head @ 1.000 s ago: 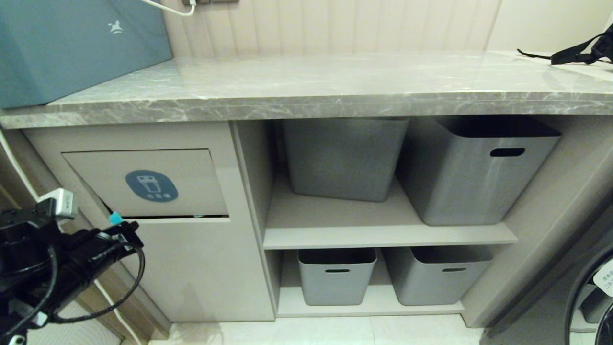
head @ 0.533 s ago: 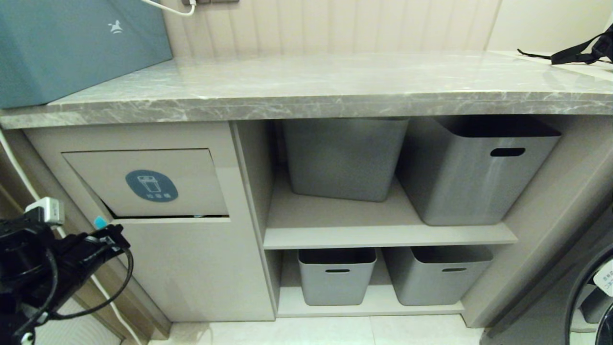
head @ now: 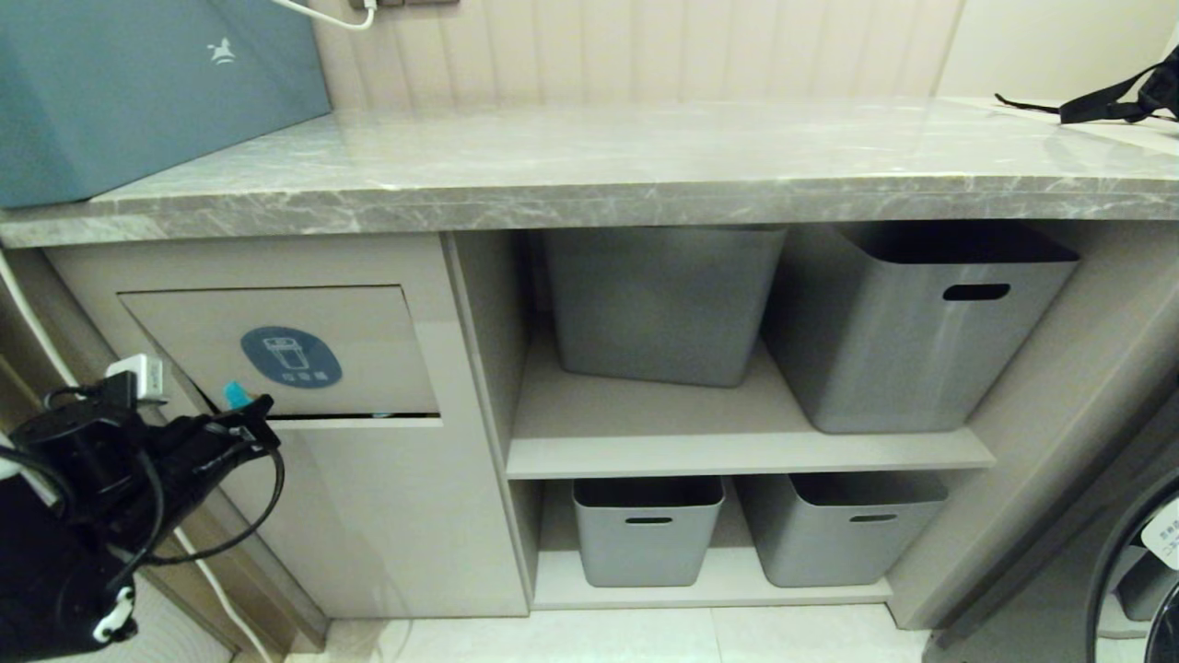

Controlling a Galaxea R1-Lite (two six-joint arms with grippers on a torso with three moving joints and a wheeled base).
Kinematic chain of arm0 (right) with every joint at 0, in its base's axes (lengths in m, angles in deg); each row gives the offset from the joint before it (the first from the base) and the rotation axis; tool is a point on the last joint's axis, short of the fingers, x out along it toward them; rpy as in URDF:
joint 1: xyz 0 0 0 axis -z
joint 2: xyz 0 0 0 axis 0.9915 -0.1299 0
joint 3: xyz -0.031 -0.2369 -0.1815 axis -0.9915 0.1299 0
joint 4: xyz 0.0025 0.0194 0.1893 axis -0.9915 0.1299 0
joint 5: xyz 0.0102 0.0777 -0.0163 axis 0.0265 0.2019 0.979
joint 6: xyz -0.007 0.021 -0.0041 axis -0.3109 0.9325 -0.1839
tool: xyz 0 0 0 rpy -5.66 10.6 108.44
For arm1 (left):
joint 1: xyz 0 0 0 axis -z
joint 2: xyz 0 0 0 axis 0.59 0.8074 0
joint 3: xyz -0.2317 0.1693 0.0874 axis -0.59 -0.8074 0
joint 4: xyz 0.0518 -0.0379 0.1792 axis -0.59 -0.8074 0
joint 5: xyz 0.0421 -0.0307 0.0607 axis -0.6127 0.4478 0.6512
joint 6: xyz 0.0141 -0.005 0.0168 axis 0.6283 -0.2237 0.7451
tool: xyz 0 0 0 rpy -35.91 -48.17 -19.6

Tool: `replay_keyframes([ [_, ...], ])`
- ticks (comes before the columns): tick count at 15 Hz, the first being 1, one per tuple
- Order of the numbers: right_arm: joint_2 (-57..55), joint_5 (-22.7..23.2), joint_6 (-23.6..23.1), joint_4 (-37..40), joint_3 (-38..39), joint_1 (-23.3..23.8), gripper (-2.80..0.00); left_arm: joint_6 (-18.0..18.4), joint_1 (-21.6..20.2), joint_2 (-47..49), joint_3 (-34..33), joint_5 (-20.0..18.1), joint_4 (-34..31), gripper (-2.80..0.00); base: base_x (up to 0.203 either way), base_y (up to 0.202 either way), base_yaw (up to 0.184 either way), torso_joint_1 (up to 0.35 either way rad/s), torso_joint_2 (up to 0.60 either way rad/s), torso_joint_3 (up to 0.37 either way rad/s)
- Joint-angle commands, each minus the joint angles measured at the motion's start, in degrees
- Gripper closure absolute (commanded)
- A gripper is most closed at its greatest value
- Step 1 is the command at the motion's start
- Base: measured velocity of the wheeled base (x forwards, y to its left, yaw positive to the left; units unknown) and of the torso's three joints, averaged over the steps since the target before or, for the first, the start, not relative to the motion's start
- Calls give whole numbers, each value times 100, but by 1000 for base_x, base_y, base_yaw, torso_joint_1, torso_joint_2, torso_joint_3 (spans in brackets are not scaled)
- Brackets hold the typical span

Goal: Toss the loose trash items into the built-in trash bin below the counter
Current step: Put the garbage in the trash can

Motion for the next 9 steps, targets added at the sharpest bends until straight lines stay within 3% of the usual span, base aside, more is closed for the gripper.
replay_keyframes([
  [1, 9, 0, -1, -1, 0, -2, 0, -15, -3, 374, 305, 2, 48, 0, 0, 0, 0, 0, 0, 0],
  [9, 9, 0, -1, -1, 0, -2, 0, -185, 144, 1259, 1809, 21, 48, 0, 0, 0, 0, 0, 0, 0],
])
